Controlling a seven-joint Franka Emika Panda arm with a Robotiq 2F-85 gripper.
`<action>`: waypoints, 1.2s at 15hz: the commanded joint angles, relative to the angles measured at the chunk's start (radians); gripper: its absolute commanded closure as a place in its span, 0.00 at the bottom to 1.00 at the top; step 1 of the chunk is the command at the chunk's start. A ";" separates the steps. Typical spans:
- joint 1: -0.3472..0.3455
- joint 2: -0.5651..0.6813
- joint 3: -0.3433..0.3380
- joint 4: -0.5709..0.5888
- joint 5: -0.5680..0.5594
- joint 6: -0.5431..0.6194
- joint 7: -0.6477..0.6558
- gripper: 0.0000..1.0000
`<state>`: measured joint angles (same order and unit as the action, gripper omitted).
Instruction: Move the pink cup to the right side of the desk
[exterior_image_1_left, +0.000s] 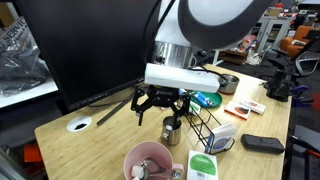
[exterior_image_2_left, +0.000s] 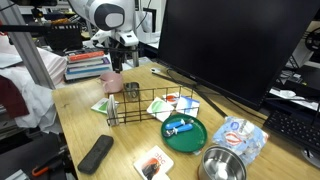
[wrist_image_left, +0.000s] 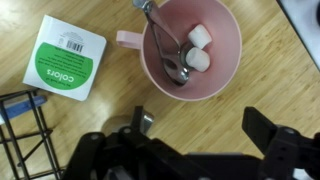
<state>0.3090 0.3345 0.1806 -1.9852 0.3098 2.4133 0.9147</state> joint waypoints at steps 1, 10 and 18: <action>0.031 0.049 0.012 0.047 -0.074 0.093 -0.068 0.00; 0.102 0.201 0.033 0.161 -0.106 0.172 -0.148 0.00; 0.109 0.288 0.029 0.203 -0.093 0.198 -0.199 0.34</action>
<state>0.4181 0.6079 0.2066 -1.8002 0.2002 2.6028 0.7465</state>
